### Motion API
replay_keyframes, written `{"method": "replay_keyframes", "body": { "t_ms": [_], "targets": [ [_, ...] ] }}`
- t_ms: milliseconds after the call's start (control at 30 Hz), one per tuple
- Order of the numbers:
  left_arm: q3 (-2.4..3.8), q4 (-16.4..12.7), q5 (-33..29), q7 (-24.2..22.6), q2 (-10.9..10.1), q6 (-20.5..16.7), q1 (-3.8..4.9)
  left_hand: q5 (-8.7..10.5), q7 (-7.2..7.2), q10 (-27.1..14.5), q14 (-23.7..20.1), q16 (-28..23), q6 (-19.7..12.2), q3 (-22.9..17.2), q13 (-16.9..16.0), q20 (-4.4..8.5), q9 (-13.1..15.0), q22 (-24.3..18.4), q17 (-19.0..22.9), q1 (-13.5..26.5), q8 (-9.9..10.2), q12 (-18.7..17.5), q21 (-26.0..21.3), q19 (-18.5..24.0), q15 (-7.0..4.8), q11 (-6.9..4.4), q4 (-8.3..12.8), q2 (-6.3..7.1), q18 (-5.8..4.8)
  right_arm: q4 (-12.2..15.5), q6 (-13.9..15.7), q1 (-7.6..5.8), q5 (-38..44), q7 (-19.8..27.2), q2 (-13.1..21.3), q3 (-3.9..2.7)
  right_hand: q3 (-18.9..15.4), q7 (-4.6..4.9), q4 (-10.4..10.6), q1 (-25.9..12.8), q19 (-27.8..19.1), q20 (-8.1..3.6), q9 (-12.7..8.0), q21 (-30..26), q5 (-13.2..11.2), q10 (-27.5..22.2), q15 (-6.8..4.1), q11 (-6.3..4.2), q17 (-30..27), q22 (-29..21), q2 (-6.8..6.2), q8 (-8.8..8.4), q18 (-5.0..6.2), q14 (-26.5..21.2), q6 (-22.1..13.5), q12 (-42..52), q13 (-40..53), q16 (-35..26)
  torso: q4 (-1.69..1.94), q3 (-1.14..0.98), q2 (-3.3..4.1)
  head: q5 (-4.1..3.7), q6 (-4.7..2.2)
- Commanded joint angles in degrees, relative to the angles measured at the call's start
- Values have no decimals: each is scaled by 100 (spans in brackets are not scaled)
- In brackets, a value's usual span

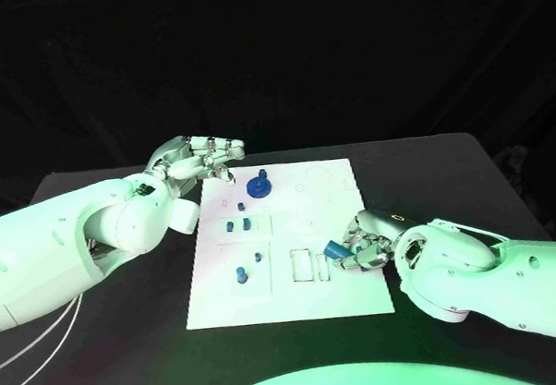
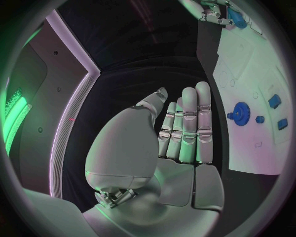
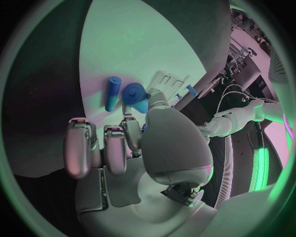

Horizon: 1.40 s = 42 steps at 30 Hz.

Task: Assemble the parts on the task board

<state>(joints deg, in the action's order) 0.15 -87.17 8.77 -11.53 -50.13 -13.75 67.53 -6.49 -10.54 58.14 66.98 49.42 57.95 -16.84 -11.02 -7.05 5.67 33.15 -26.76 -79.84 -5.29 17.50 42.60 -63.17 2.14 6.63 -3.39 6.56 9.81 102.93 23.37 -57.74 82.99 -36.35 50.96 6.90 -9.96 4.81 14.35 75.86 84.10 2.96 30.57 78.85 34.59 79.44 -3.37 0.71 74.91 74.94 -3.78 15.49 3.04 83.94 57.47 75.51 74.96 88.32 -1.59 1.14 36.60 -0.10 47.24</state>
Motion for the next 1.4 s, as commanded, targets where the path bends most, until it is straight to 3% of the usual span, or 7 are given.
{"method": "replay_keyframes", "body": {
  "t_ms": [33, 367, 567, 767, 967, 1400],
  "targets": [
    [4, -17, -19, -20, 4, 105, 3, 0, -4, -28, -44, 7, -50, 30, 3, 7, -8, 7, 6, 6, -22, 31, 23, -27, -10, 2, 11, -32, 72, 34, 141, 36, -415, -95, 7, 27, 1, -10, 49, 9, 218, 14, 17, 41, 66, 21, 12, -32, 1241, 1231, 60, 25, -95, 547, 38, 14, 55, 33, 2, 3, 5, 6, 1],
    [4, -19, -19, -16, -1, 114, 3, 0, -4, -28, -44, 7, -50, 30, 3, 7, -8, 7, 6, 6, -22, 31, 23, -27, -10, 2, 11, -32, 72, 238, 537, -33, -422, -43, 94, -9, 13, -23, 82, 24, 238, 5, 36, 93, 182, 41, 2, -45, 1264, 1245, 67, 27, -106, 552, 59, 27, 80, 45, -2, 6, -4, 14, -10],
    [4, -16, -19, -16, 3, 118, 3, 0, -4, -28, -44, 7, -50, 30, 3, 7, -8, 7, 6, 6, -22, 31, 23, -27, -10, 2, 11, -32, 72, 402, 622, -98, -405, -10, 113, -26, 15, -29, 94, 23, 251, 2, 44, 130, 205, 56, -2, -49, 1278, 1254, 69, 34, -113, 555, 76, 41, 97, 52, 5, 4, 1, 19, -23],
    [4, -19, -19, -16, 6, 120, 3, 0, -4, -28, -44, 7, -50, 30, 3, 7, -8, 7, 6, 6, -22, 31, 23, -27, -10, 2, 11, -32, 72, 484, 543, -122, -497, 22, 9, -31, 13, -32, 103, 19, 252, 0, 49, 132, 212, 59, -3, -52, 1281, 1255, 69, 38, -113, 556, 85, 43, 99, 53, 5, 5, 9, 30, -23],
    [4, -23, -19, -16, 12, 123, 3, 0, -4, -28, -44, 7, -50, 30, 3, 7, -8, 7, 6, 6, -22, 31, 23, -27, -10, 2, 11, -32, 72, 385, 356, -126, -649, 46, -178, -29, -24, -39, 200, -106, 254, -7, 72, 134, 218, 82, -9, -57, 1277, 1256, 81, 46, -114, 555, 116, 54, 120, 52, 9, 12, 2, 27, -22],
    [4, -25, -19, -15, 16, 123, 3, 0, -4, -28, -44, 7, -50, 30, 3, 7, -8, 7, 6, 6, -22, 31, 23, -27, -10, 2, 11, -32, 72, 227, 93, -127, -800, 52, -501, -18, -139, -118, 228, -487, 273, -49, 172, 176, 130, 190, -61, -119, 1280, 1267, 187, 130, -121, 556, 282, 134, 228, 52, -6, 2, 14, 53, -13]
  ]
}}
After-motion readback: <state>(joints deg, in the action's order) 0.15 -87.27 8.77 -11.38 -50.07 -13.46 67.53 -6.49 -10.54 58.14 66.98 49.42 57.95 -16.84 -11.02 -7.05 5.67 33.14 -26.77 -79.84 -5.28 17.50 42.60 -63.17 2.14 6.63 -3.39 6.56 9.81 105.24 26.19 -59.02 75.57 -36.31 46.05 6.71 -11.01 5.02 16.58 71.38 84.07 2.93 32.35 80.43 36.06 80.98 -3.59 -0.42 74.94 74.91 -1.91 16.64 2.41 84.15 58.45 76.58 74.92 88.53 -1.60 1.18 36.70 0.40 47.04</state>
